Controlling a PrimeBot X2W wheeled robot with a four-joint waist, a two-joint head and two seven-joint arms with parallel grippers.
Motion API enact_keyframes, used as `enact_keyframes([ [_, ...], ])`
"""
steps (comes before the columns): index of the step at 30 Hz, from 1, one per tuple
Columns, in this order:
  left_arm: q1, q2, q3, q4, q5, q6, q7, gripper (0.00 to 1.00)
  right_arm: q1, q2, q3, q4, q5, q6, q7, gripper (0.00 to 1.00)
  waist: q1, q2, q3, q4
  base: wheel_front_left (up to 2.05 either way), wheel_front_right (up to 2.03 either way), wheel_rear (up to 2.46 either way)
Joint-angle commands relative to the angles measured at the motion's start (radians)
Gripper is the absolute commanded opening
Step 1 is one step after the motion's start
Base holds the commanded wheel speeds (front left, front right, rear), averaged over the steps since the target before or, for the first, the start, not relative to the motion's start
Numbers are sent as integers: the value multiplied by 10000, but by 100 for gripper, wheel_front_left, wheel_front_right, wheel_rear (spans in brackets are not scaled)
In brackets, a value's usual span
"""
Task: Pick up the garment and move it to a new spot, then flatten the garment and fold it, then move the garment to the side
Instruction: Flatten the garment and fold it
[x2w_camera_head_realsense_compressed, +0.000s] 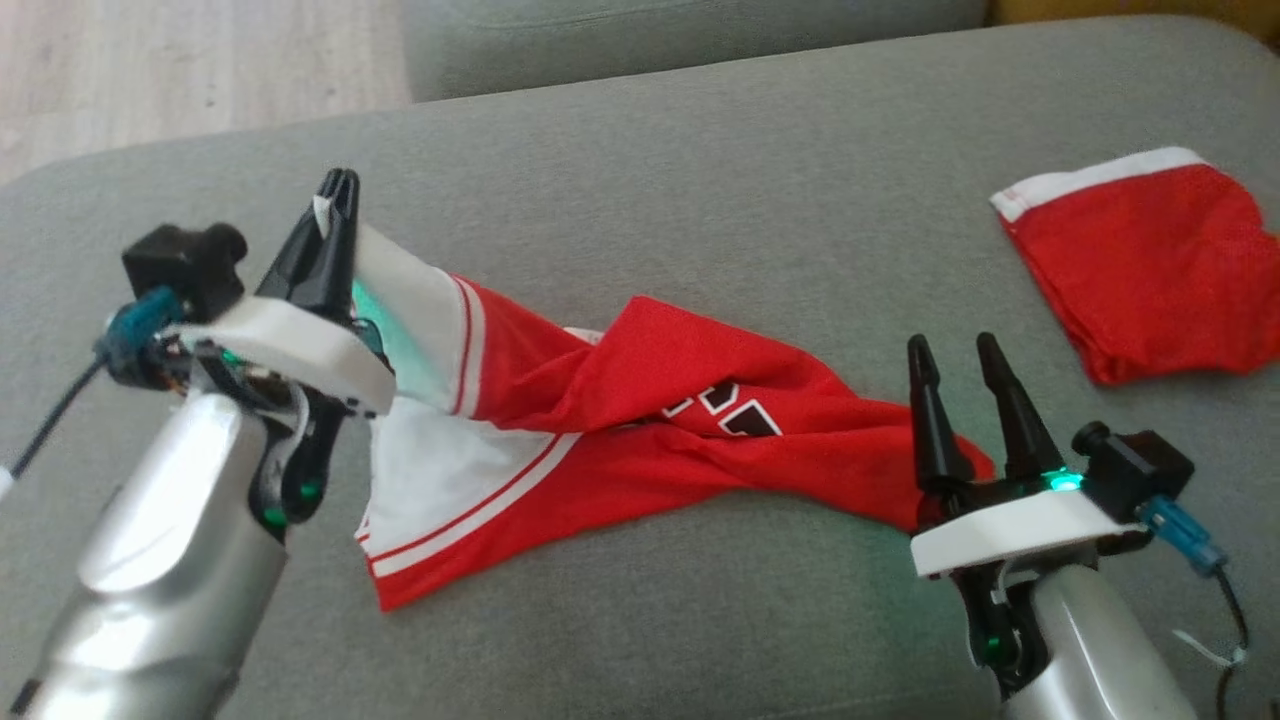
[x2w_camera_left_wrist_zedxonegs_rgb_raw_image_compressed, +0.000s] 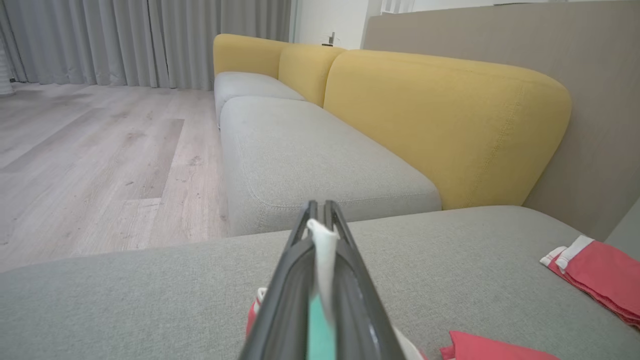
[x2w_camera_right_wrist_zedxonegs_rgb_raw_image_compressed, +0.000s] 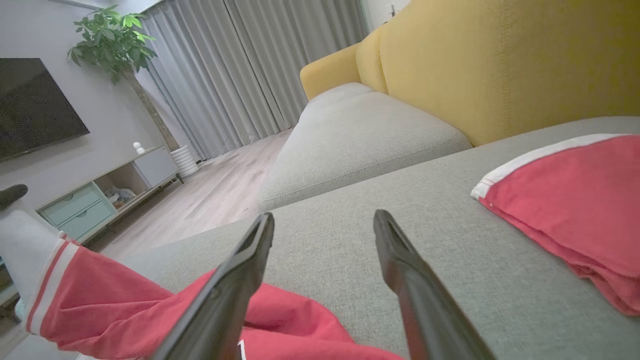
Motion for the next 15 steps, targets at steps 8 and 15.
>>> enact_keyframes([
  [8, -2059, 759, 700, -240, -172, 539, 1553, 0, -362, -26, 624, -477, 331, -9, -109, 100, 1, 0, 704, -980, 0, 0, 0],
  [15, -4382, 1347, 869, 1526, 407, 886, 2175, 0, -893, -26, 1025, -729, 639, -9, -109, 100, 1, 0, 1643, -1904, 0, 0, 0],
])
